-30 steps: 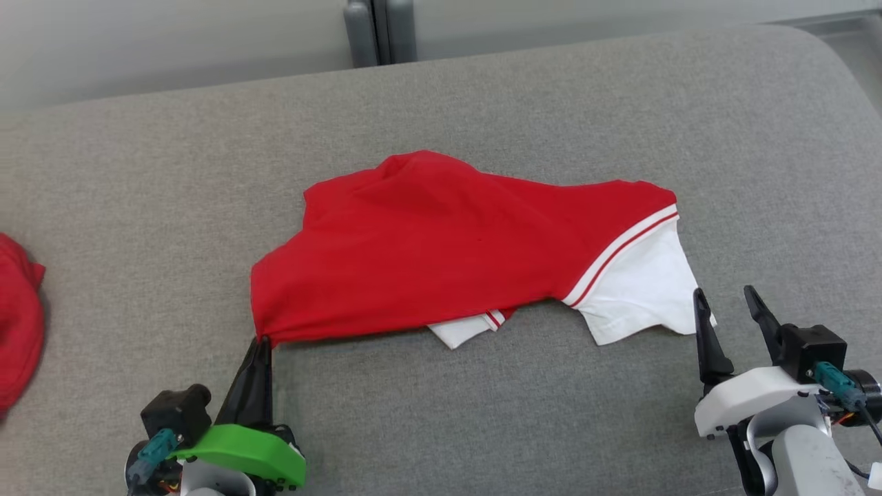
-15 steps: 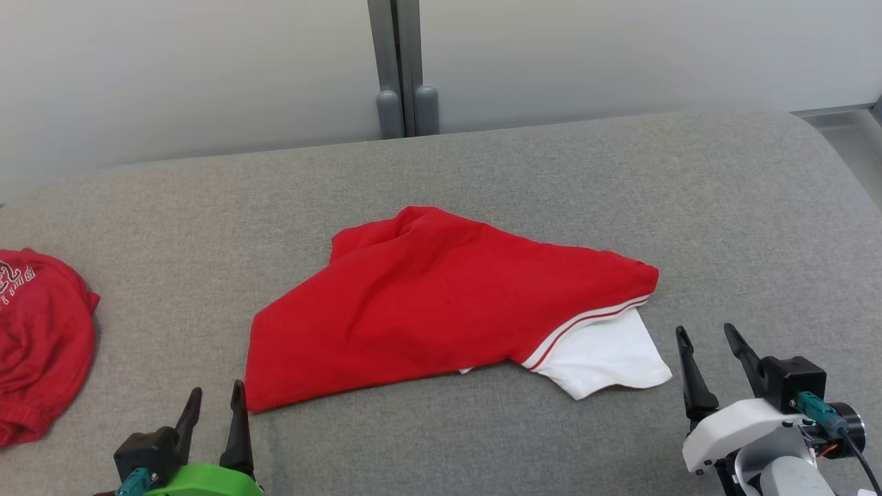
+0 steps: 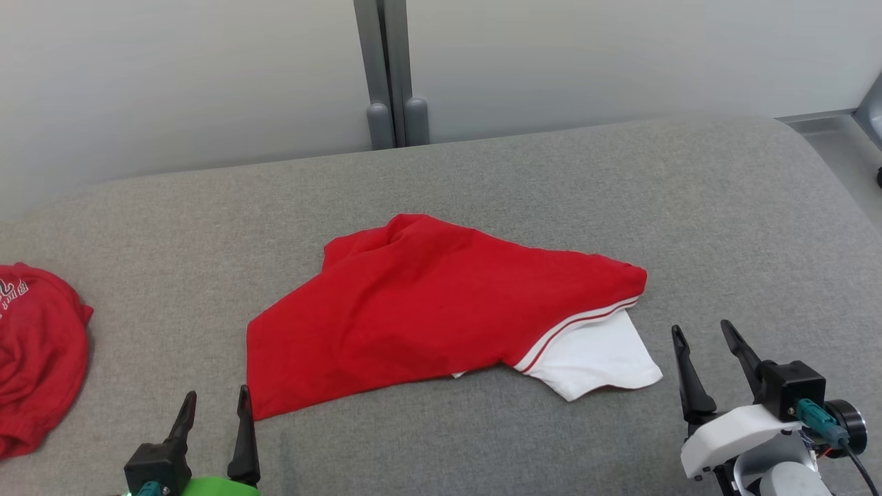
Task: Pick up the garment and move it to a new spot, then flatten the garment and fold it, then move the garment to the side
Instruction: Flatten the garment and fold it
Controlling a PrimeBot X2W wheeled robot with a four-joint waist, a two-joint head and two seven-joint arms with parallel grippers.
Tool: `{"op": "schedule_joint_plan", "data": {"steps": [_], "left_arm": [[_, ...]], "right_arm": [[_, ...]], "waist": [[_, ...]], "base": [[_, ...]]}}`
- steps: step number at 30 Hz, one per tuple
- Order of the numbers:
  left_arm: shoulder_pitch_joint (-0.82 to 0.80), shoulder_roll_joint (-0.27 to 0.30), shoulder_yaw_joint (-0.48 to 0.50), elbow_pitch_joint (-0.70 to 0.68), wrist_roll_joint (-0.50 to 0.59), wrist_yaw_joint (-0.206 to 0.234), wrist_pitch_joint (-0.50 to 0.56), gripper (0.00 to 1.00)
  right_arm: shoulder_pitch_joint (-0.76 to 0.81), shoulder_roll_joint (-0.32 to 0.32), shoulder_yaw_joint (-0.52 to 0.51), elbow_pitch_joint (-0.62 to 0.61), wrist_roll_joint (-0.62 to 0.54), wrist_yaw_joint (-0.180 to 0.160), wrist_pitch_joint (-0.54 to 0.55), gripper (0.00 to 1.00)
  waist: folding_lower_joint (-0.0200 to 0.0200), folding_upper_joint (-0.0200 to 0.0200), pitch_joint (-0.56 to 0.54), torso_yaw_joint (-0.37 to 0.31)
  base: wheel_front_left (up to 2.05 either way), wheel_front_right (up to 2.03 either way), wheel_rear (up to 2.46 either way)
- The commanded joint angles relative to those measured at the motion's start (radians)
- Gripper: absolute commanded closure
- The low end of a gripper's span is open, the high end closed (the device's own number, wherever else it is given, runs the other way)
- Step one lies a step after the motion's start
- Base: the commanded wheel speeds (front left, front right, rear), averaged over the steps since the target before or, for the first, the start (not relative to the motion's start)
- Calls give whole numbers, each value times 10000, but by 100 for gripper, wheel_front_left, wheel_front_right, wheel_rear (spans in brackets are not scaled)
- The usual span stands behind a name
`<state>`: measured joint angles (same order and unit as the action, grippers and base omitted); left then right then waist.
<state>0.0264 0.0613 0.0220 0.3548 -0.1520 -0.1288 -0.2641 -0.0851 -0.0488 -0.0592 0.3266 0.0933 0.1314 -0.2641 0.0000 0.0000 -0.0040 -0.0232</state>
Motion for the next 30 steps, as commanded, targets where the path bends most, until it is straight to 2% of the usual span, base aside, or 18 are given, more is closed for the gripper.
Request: {"op": "schedule_joint_plan", "data": {"steps": [1, 13, 30], "left_arm": [[120, -1, 22, -61, 117, -32, -4, 0], [-377, -62, -300, 333, -221, -32, -4, 0], [-1505, 279, -813, 1733, -1276, -32, -4, 0]], "right_arm": [[143, -33, 25, -35, -68, -14, -6, 0], [-527, -33, 362, 984, -313, -14, -6, 0], [-1362, -36, 205, 1893, -670, -14, -6, 0]], "waist": [[0, 0, 16, 13], [0, 0, 745, 162], [0, 0, 2065, 144]], "base": [[0, 0, 0], [0, 0, 0], [0, 0, 0]]}}
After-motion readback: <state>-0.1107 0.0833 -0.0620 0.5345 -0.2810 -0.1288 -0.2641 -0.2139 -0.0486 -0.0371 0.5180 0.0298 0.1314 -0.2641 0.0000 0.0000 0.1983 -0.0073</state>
